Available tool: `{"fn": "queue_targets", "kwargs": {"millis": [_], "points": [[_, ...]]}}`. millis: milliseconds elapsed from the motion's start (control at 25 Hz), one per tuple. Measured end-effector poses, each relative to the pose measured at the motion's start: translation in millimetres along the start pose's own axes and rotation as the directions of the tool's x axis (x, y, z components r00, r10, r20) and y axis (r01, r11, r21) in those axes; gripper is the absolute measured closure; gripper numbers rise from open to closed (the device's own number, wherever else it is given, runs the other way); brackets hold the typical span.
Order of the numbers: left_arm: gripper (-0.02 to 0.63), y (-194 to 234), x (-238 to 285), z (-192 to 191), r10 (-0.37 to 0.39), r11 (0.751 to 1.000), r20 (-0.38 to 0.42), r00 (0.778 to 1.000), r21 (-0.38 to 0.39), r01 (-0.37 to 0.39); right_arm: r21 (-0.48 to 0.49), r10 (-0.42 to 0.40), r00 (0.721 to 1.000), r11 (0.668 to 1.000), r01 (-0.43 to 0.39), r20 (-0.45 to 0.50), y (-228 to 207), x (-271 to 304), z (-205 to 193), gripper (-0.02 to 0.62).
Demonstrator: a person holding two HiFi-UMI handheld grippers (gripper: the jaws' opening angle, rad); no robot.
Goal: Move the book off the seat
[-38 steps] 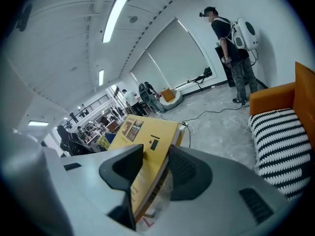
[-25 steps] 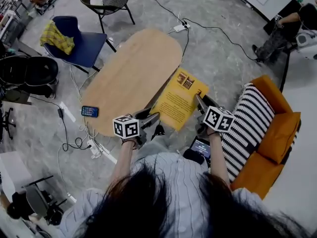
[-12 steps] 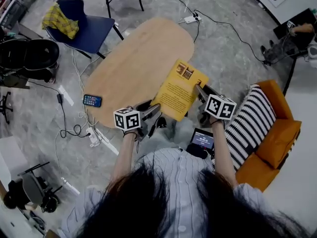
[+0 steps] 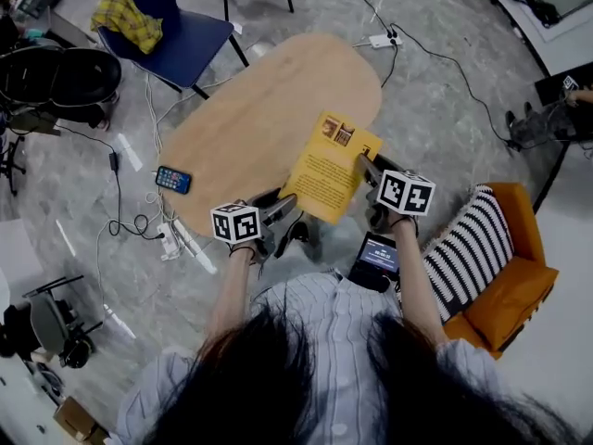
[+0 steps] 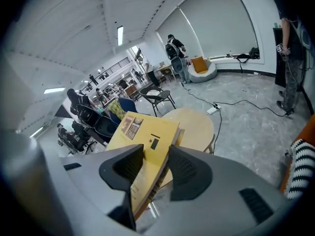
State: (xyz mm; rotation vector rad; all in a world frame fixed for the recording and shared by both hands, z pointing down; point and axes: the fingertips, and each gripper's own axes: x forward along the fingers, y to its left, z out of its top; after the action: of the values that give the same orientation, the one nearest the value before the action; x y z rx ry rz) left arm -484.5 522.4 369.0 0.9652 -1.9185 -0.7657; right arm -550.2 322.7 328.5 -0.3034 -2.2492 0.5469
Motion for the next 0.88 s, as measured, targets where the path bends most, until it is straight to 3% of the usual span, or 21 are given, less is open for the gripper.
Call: {"fn": "queue_targets", "kwargs": {"millis": [400, 880], "points": [[0.373, 42, 50, 18, 0.097, 0.990, -0.010, 0.995, -0.101, -0.097, -0.021, 0.054, 0.991, 0.998, -0.057, -0.122, -33, 80, 26, 0.428], [0.373, 116, 93, 15, 0.148, 0.964, -0.067, 0.987, -0.212, -0.159, 0.016, 0.067, 0.960, 0.998, -0.065, -0.273, -79, 173, 3, 0.430]]}}
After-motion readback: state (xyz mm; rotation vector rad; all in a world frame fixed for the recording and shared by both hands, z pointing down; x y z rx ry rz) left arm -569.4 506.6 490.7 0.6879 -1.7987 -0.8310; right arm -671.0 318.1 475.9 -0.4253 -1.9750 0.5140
